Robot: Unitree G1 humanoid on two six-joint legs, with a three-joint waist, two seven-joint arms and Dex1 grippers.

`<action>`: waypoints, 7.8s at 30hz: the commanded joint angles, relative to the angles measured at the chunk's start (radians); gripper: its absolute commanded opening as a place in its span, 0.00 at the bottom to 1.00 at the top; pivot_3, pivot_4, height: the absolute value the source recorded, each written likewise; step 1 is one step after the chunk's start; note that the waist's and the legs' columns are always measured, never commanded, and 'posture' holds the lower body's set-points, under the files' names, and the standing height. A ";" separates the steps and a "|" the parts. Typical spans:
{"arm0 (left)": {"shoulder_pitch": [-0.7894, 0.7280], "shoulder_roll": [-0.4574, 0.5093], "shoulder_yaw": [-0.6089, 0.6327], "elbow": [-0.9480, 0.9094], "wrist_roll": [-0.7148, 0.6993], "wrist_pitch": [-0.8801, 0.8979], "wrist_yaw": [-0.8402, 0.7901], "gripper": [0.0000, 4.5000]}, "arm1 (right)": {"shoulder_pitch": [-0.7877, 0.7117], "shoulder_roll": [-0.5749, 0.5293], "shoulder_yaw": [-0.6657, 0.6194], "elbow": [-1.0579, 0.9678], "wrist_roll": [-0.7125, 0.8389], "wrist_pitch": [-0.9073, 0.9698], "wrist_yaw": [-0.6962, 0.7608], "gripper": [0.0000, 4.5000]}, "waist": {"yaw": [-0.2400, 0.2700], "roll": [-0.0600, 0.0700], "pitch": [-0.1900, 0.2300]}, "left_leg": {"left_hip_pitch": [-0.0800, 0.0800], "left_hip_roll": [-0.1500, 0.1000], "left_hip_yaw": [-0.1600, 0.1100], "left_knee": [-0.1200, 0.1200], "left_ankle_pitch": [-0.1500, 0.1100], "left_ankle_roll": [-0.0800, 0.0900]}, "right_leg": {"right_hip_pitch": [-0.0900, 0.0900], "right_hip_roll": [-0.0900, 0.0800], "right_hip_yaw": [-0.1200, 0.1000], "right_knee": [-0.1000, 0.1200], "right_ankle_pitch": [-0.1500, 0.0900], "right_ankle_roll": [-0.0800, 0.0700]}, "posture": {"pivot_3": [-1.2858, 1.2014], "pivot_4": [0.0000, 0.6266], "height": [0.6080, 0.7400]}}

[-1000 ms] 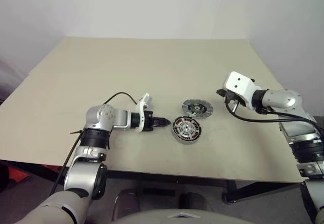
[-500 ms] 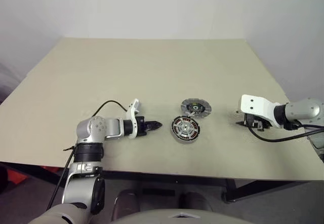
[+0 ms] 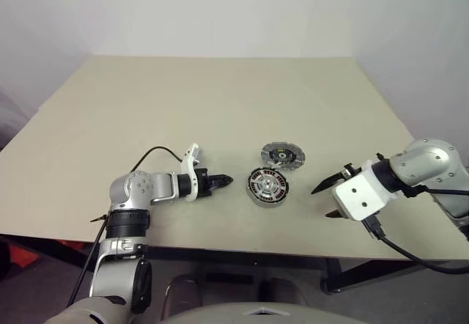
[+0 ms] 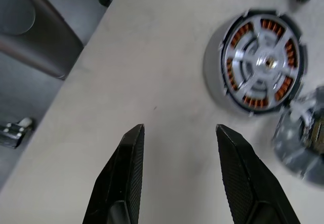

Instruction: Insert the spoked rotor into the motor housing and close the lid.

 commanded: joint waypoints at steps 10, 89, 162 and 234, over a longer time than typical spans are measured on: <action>0.041 0.001 0.077 -0.093 -0.053 0.036 0.043 0.00 | -0.199 0.181 0.117 0.176 -0.118 -0.078 -0.007 0.56 | -0.013 0.000 0.000 | -0.004 0.000 0.000 0.000 0.001 0.004 | -0.003 0.000 -0.001 0.000 0.001 -0.002 | 0.52 0.00 1.00; -0.011 0.007 0.126 0.048 -0.043 -0.145 0.119 0.00 | -0.260 0.288 0.084 0.110 -0.074 0.329 -0.054 0.00 | -0.016 -0.003 0.001 | -0.001 0.001 -0.001 0.000 0.003 -0.002 | -0.001 0.001 -0.001 0.001 0.004 -0.006 | 0.52 0.00 1.00; -0.216 0.130 -0.231 0.166 -0.314 0.242 -0.079 0.00 | -0.214 0.359 0.103 0.091 -0.134 0.433 -0.287 0.00 | -0.010 -0.003 0.002 | 0.000 0.001 -0.001 -0.001 0.006 -0.007 | -0.001 0.001 -0.001 0.003 0.003 -0.006 | 0.52 0.00 1.00; 0.099 0.353 0.171 -0.282 -0.489 0.239 0.059 0.00 | -0.350 0.625 0.134 0.189 -0.114 0.520 -0.408 0.00 | -0.020 -0.002 0.002 | 0.003 0.003 -0.001 -0.003 0.007 -0.009 | 0.001 0.004 -0.001 0.004 0.004 -0.007 | 0.52 0.00 1.00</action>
